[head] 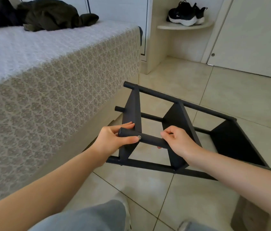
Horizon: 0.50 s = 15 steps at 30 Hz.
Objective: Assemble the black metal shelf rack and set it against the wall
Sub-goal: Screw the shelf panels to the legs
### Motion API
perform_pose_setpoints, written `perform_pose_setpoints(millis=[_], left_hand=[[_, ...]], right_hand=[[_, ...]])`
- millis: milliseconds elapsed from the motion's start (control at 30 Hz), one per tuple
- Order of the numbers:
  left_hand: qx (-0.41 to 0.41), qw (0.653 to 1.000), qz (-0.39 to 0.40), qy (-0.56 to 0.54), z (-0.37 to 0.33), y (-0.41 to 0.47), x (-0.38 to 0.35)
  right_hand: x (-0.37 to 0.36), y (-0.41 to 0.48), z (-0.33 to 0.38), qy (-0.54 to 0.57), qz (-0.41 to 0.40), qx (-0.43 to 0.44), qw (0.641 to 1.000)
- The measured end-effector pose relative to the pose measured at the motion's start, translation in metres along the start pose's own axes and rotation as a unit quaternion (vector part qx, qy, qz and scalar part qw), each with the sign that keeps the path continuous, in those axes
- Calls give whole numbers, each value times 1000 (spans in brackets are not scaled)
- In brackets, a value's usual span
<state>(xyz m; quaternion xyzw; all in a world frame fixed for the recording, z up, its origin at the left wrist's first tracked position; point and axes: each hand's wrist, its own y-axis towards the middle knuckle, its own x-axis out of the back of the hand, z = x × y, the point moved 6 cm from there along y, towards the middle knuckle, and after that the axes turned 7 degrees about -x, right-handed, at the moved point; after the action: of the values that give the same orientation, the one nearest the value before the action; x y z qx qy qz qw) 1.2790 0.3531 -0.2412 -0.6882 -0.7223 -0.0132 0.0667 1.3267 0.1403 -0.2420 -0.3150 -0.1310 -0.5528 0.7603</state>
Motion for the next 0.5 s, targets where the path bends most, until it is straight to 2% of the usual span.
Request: perform_pose_setpoints(millis=[233,500], left_hand=[[53,998,-12,-37,61,9,2],[99,995,-24,16,142,5,6]], right_hand=[[-29,28,-26,-34,33,-18,999],[-69,47,-63,-99,61,-26,993]])
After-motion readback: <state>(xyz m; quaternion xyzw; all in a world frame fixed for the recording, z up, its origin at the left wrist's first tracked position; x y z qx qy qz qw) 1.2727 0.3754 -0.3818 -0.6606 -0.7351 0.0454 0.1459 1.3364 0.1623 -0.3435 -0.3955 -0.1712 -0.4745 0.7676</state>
